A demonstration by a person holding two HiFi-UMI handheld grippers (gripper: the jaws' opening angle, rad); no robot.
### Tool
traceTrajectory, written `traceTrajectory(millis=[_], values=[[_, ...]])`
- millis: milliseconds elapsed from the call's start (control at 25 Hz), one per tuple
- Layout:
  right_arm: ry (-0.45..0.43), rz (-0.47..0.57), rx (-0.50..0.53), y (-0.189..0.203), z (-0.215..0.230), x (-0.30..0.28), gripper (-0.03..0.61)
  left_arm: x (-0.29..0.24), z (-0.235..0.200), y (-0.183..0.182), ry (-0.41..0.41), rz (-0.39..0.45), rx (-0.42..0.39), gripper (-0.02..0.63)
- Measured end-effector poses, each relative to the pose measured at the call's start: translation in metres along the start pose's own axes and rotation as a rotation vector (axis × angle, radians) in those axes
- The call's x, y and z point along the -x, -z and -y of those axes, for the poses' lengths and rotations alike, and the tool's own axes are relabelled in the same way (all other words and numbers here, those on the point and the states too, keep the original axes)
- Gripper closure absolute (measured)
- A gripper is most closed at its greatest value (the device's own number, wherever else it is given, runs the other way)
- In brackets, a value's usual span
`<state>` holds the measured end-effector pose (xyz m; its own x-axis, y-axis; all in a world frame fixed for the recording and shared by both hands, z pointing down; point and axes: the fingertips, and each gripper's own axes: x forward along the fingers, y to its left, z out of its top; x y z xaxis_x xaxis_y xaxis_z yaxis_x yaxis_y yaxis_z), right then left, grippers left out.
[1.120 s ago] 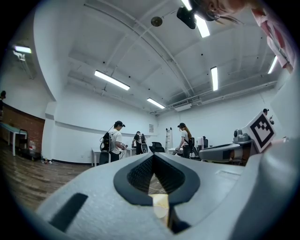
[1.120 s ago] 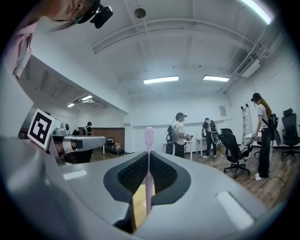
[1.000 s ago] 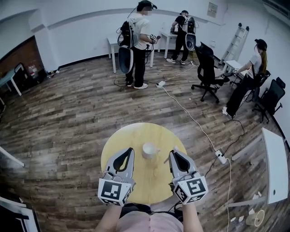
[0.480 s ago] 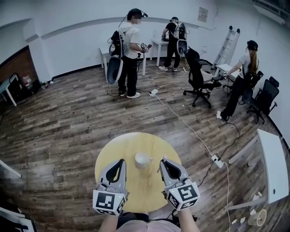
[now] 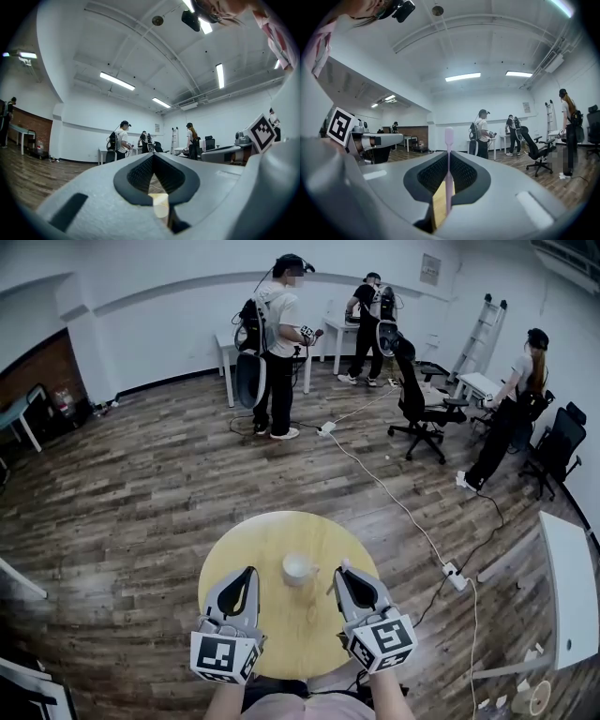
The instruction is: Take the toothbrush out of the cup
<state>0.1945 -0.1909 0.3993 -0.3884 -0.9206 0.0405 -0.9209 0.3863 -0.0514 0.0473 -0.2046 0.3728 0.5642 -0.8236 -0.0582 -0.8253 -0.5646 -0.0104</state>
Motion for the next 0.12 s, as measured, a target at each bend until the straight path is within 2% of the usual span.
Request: traceTrajectory(millis=[120], values=[[-0.005,0.000,-0.005,0.0039,-0.0003,-0.0030,0.558,-0.0002,-0.0021,0.0023,-0.006,0.000,-0.003,0.617]])
